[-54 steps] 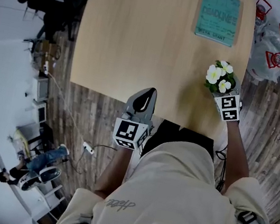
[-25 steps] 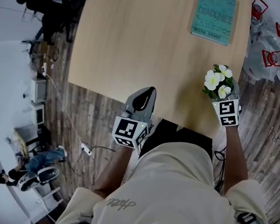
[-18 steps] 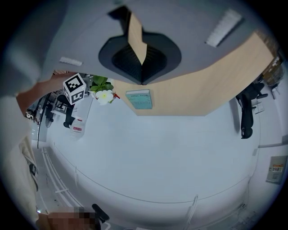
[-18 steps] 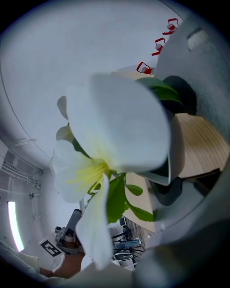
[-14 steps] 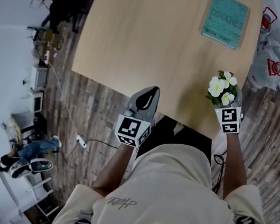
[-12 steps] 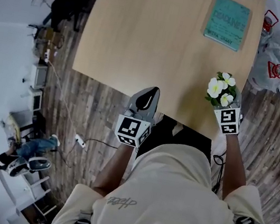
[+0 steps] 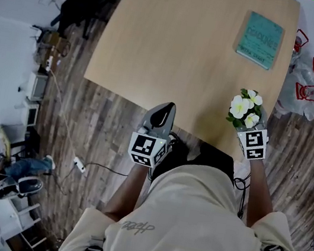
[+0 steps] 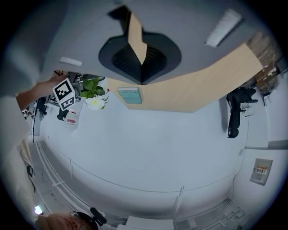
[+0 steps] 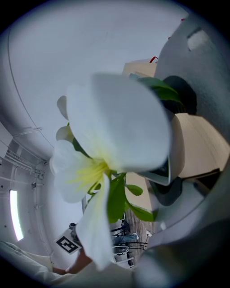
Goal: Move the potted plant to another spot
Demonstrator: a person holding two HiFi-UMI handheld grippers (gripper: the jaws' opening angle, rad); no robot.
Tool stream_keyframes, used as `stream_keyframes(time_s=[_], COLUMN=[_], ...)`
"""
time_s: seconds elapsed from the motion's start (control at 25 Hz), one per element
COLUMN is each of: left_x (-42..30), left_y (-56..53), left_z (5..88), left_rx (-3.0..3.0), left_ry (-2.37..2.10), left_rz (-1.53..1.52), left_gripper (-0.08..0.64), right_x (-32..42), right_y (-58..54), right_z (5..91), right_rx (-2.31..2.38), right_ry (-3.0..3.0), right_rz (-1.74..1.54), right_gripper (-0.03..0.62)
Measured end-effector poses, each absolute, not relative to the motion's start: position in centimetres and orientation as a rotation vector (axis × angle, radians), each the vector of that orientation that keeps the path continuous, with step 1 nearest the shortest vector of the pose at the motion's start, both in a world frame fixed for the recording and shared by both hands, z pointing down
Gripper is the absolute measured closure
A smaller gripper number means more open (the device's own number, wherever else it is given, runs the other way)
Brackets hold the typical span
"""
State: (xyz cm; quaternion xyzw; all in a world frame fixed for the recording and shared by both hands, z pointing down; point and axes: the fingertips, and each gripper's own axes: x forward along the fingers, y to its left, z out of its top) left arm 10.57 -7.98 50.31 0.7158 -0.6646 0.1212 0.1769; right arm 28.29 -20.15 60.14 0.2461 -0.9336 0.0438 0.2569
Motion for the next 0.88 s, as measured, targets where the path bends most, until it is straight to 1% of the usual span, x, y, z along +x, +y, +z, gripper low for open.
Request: stream_keyframes(time_s=[0.48, 0.88], left_x=[2.5, -2.6], left_y=[-1.8, 3.2], left_z=[49.5, 50.3], left_rx=[1.937, 1.851], left_ry=[-2.033, -2.087], left_rz=[0.224, 0.168], left_gripper=[0.545, 0.545], right_x=[21.5, 16.3], right_y=[-13.3, -9.7], right_z=[55.1, 50.8], right_rx=[0.597, 0.516], right_ry=[-2.574, -2.621], right_rz=[0.052, -0.031], right_gripper=[0.242, 0.242])
